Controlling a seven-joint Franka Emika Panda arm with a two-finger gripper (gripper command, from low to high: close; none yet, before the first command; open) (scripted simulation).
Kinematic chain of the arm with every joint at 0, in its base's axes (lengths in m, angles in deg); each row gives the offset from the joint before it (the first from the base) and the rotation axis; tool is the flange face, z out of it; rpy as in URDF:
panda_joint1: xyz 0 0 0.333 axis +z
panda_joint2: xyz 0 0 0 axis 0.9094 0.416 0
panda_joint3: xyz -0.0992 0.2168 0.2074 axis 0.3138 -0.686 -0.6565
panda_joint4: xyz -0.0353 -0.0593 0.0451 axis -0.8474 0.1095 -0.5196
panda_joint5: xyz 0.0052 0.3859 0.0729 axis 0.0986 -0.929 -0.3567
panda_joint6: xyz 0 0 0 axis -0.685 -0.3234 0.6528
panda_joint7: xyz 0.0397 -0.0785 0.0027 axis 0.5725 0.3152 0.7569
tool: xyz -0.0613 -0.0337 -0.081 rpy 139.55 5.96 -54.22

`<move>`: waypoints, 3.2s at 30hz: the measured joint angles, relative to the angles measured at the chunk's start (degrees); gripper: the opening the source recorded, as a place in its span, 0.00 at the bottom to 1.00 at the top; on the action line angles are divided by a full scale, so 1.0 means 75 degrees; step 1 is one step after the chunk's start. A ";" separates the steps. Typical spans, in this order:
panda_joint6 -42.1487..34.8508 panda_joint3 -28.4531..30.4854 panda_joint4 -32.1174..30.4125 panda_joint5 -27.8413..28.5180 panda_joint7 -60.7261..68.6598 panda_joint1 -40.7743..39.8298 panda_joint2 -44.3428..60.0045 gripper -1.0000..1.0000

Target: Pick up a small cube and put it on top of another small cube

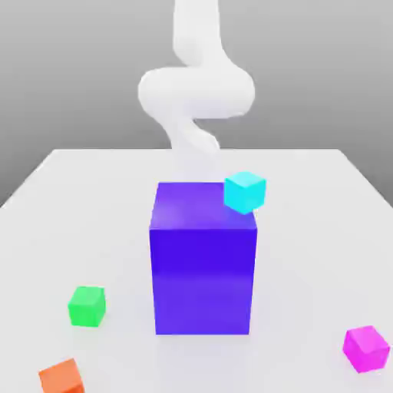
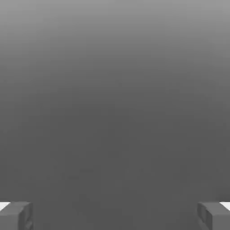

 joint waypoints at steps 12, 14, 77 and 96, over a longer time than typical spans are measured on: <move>0.0890 0.0743 -0.0121 -0.1290 0.4242 0.2322 0.3144 0.50; 0.1035 0.0727 -0.0140 -0.1478 0.4922 0.2576 0.3660 0.50; 0.1558 0.3637 -0.2313 -0.1290 1.1140 -0.1544 0.5409 0.00; 0.3065 0.3102 -0.3365 0.0159 1.3556 -0.1251 0.5294 0.00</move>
